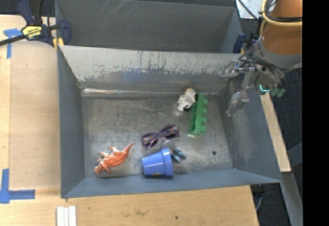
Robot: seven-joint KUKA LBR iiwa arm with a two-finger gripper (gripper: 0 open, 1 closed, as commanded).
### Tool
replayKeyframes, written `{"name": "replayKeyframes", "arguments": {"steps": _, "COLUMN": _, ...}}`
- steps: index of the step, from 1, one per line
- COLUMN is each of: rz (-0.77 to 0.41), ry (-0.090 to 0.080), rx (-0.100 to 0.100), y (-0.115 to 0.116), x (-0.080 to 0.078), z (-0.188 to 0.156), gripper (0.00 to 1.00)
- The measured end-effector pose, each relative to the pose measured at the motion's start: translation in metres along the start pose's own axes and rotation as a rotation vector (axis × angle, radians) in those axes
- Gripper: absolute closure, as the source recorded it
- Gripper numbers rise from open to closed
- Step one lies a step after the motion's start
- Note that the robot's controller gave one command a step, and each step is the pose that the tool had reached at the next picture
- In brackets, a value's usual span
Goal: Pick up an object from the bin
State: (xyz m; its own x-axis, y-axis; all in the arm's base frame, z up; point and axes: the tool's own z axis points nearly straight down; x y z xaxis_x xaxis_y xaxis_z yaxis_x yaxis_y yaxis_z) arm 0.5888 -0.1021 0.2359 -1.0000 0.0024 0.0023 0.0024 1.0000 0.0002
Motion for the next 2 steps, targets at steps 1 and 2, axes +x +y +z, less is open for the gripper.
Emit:
{"name": "replayKeyframes", "arguments": {"steps": 1, "rz": -0.002, "ry": -0.007, "rx": 0.001, "y": 0.0, "x": -0.001, "z": -0.003, "gripper": 0.0}}
{"name": "replayKeyframes", "arguments": {"steps": 2, "rz": -0.133, "ry": -0.009, "rx": 0.002, "y": 0.004, "x": -0.003, "z": 0.035, "gripper": 0.0}}
